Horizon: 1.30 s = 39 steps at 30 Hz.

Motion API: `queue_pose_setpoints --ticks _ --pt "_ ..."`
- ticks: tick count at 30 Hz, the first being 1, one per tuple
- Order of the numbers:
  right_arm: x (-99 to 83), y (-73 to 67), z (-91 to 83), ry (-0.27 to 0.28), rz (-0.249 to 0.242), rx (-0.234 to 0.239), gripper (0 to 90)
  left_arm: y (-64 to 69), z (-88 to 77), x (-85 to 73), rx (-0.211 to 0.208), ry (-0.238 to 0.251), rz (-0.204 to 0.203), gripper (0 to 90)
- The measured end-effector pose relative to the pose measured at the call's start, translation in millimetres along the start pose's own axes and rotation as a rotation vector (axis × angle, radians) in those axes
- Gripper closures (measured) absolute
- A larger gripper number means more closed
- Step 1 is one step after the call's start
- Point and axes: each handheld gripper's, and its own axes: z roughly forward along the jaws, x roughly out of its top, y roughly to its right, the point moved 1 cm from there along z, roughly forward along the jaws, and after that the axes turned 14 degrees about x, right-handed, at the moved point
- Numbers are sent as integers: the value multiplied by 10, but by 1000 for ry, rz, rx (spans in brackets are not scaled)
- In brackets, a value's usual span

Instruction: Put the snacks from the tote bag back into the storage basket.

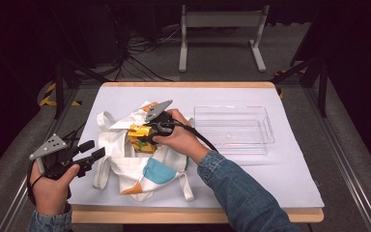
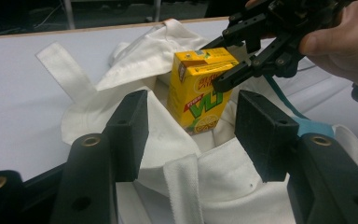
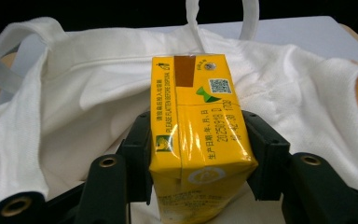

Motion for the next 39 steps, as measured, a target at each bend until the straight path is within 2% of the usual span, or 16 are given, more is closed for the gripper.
queue_pose_setpoints --ticks 7,17,25,33,39 --pt "139 -67 -116 7 -24 -2 512 -23 -19 -2 6 2 -8 454" --pt "354 -178 -396 39 -69 10 512 -46 -33 2 7 11 -4 447" --pt "452 -260 -624 62 -89 18 512 -33 -24 4 4 12 3 446" --pt "504 -292 -860 82 -106 13 512 -25 -13 3 -4 19 35 441" --pt "532 -307 -1019 86 -126 18 512 -10 1 0 -23 58 64 435"
